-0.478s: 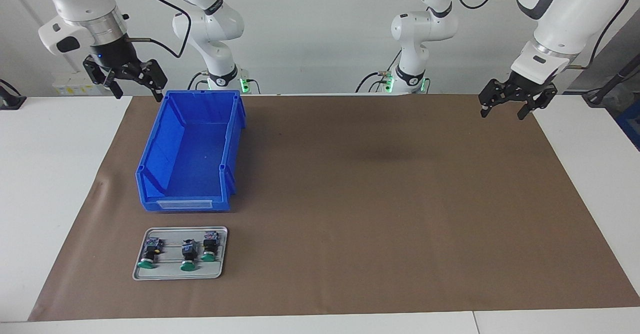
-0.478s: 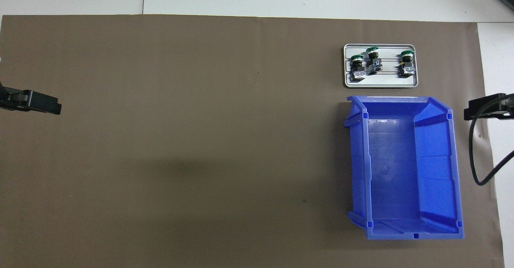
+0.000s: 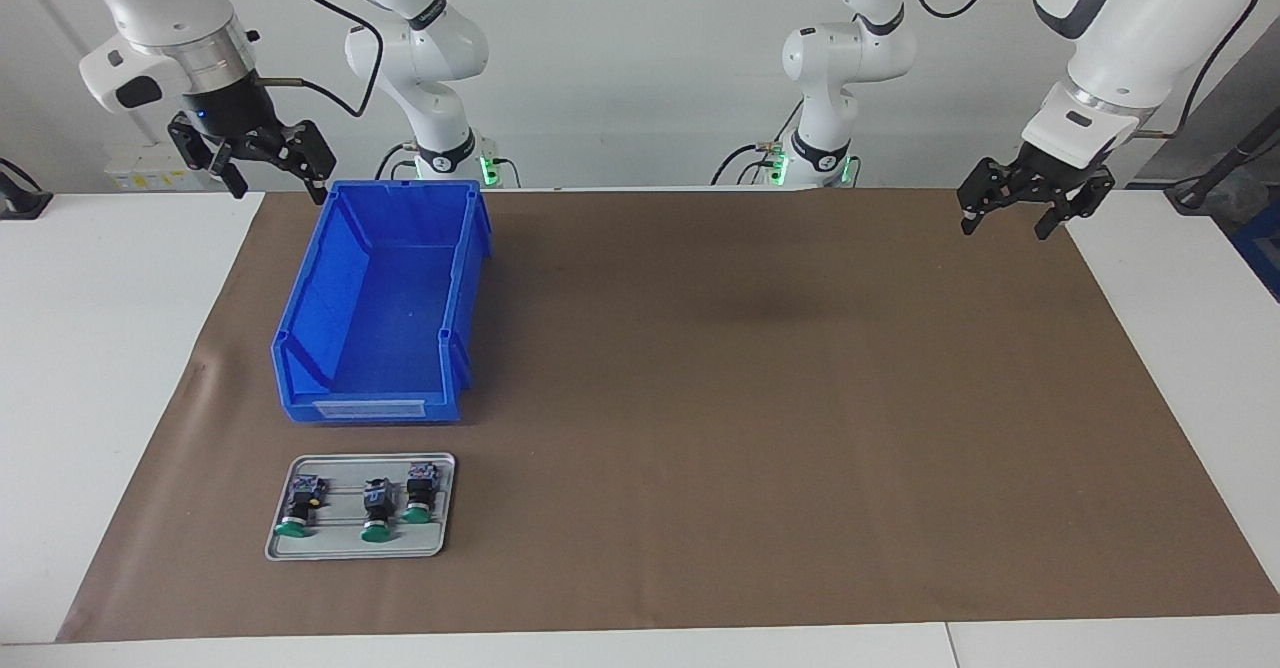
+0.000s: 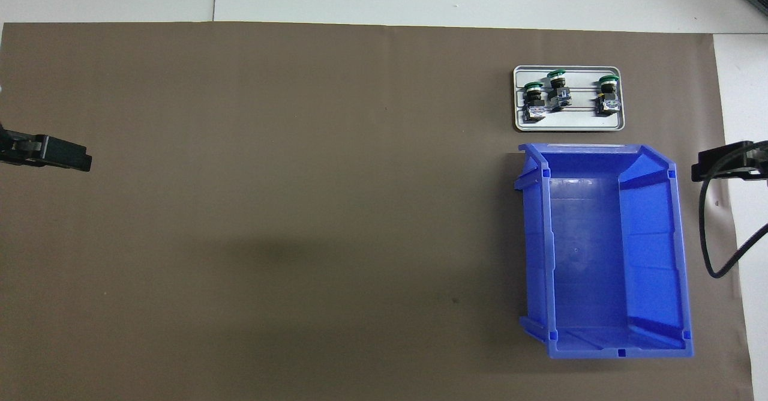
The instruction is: Place and press button with both arms
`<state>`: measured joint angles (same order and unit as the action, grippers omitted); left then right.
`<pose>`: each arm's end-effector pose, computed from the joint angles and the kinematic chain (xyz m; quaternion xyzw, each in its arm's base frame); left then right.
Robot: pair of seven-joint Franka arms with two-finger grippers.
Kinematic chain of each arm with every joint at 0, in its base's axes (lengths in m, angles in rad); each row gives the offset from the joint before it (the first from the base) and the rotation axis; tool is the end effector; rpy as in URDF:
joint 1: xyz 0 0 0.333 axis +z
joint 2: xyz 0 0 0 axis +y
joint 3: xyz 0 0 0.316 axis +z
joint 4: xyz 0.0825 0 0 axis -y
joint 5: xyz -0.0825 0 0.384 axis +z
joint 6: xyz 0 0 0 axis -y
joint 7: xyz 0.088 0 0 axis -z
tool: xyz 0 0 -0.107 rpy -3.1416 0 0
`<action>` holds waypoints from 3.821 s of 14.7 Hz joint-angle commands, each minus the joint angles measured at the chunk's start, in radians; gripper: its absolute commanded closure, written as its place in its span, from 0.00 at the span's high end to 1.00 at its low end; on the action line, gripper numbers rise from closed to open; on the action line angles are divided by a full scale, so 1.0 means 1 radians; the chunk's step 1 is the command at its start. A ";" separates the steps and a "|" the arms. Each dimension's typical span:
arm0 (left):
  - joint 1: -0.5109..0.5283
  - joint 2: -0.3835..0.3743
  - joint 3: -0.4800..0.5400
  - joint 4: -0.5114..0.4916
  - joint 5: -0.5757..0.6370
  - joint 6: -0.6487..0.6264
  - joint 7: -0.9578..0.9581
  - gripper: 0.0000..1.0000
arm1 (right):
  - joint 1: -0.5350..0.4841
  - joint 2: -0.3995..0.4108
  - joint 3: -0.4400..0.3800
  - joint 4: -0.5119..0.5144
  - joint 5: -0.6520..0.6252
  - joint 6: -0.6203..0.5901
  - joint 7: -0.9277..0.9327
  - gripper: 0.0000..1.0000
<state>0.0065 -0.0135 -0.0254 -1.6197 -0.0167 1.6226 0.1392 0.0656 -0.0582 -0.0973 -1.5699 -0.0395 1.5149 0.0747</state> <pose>0.5545 -0.0123 0.6134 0.9968 -0.0786 0.0087 0.0077 0.5304 -0.0229 0.6515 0.9984 -0.0542 0.0018 0.0169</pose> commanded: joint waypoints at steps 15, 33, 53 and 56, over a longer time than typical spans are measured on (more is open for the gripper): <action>0.012 -0.032 -0.008 -0.042 0.020 0.017 0.011 1.00 | -0.015 0.507 0.027 0.013 0.095 0.781 -0.154 1.00; 0.012 -0.032 -0.008 -0.042 0.020 0.017 0.011 1.00 | -0.061 0.696 0.068 -0.036 0.179 1.015 -0.306 0.75; 0.012 -0.032 -0.008 -0.042 0.020 0.017 0.011 1.00 | 0.175 0.621 0.073 0.413 -0.002 0.485 1.145 0.00; 0.012 -0.032 -0.008 -0.042 0.020 0.017 0.011 1.00 | 0.290 0.598 0.068 0.384 -0.022 0.453 1.480 0.00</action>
<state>0.0065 -0.0135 -0.0254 -1.6197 -0.0167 1.6226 0.1392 0.2906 0.5632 -0.0260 -1.1596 -0.0327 2.0004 1.3517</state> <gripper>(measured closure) 0.000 0.670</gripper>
